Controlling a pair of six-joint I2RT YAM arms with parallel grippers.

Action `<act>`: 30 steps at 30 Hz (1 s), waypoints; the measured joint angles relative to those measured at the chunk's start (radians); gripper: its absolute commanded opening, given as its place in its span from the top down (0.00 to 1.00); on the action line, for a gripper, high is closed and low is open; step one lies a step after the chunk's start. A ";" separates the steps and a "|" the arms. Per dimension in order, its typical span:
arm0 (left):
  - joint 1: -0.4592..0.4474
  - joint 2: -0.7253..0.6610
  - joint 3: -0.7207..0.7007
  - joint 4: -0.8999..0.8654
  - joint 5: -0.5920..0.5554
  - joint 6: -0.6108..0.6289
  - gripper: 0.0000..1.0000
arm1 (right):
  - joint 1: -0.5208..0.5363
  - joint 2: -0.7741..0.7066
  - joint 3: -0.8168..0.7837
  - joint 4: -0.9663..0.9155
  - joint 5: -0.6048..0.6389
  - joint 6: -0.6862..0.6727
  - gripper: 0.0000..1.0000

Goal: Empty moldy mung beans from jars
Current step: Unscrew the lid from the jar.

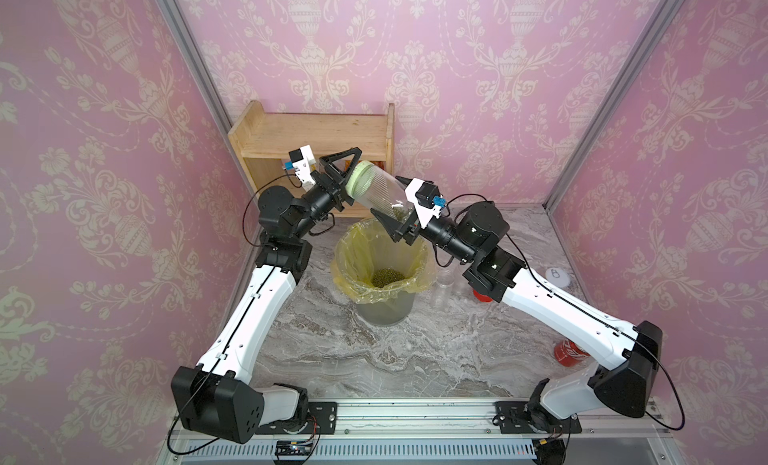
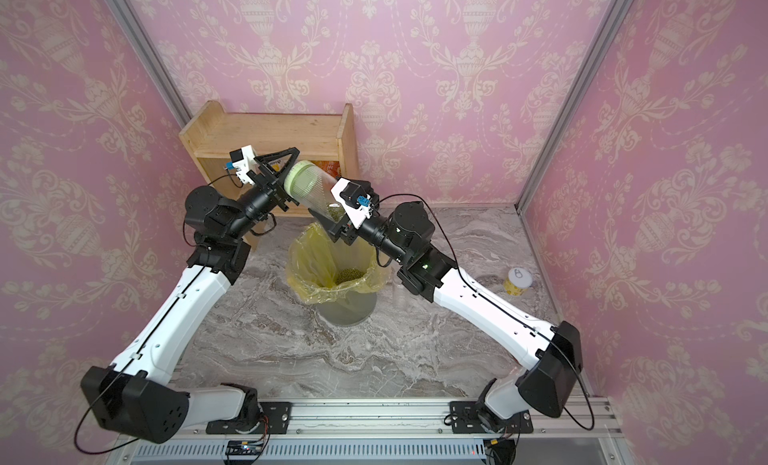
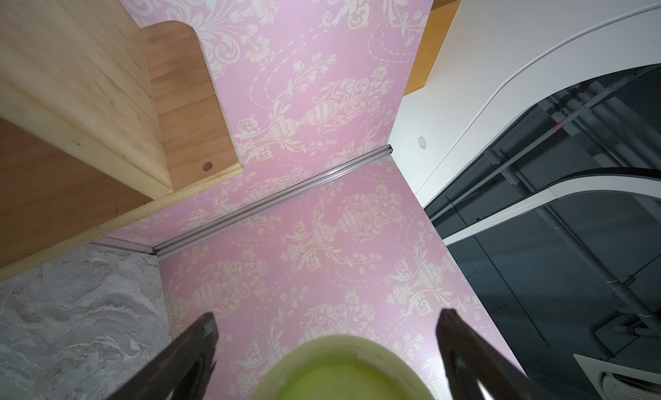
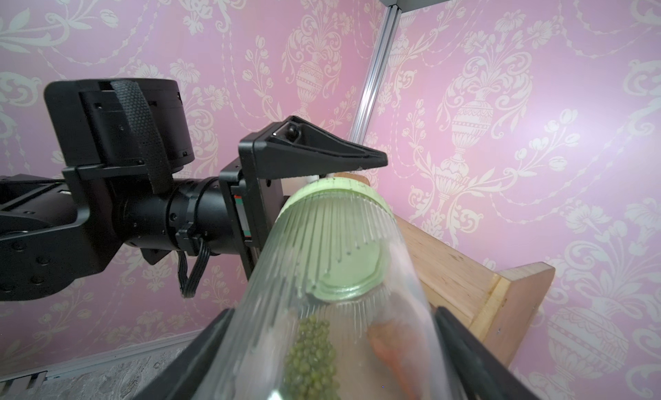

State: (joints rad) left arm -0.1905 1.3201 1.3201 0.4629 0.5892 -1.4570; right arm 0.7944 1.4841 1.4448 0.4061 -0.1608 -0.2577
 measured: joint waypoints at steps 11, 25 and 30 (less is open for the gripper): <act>0.000 0.008 0.006 0.000 0.000 0.000 0.16 | -0.008 0.013 0.007 0.000 0.000 0.009 0.83; 0.000 0.010 0.014 0.000 0.023 0.000 0.07 | -0.017 0.014 0.009 0.000 0.001 0.020 0.83; 0.000 0.010 0.014 -0.005 0.032 0.000 0.08 | -0.020 0.014 0.009 0.002 0.001 0.026 0.83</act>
State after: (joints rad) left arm -0.1909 1.3304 1.3346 0.4583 0.6209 -1.4567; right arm 0.7746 1.4979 1.4536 0.4076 -0.1596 -0.2317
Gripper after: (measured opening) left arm 0.928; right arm 0.826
